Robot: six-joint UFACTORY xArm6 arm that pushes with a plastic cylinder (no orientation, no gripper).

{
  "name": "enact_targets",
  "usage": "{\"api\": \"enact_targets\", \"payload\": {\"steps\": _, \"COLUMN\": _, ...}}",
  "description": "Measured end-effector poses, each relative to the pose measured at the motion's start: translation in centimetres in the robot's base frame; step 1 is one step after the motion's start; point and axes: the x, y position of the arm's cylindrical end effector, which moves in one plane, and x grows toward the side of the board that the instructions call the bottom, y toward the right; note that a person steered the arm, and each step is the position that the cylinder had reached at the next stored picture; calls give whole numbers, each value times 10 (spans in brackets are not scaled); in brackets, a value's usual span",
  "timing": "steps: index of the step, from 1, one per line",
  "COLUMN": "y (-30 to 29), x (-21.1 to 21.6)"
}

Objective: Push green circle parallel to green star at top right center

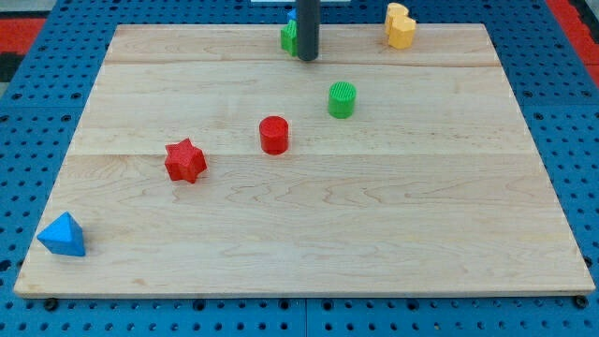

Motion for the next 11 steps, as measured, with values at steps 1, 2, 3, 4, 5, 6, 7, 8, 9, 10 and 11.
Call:
{"api": "enact_targets", "payload": {"steps": 1, "y": 10, "x": 25}}
{"api": "enact_targets", "payload": {"steps": 2, "y": -62, "x": 47}}
{"api": "enact_targets", "payload": {"steps": 3, "y": -50, "x": 78}}
{"api": "enact_targets", "payload": {"steps": 4, "y": -9, "x": 86}}
{"api": "enact_targets", "payload": {"steps": 5, "y": 39, "x": 87}}
{"api": "enact_targets", "payload": {"steps": 6, "y": 84, "x": 82}}
{"api": "enact_targets", "payload": {"steps": 7, "y": 112, "x": 81}}
{"api": "enact_targets", "payload": {"steps": 8, "y": 120, "x": 110}}
{"api": "enact_targets", "payload": {"steps": 9, "y": 140, "x": 102}}
{"api": "enact_targets", "payload": {"steps": 10, "y": 148, "x": 73}}
{"api": "enact_targets", "payload": {"steps": 11, "y": 166, "x": 52}}
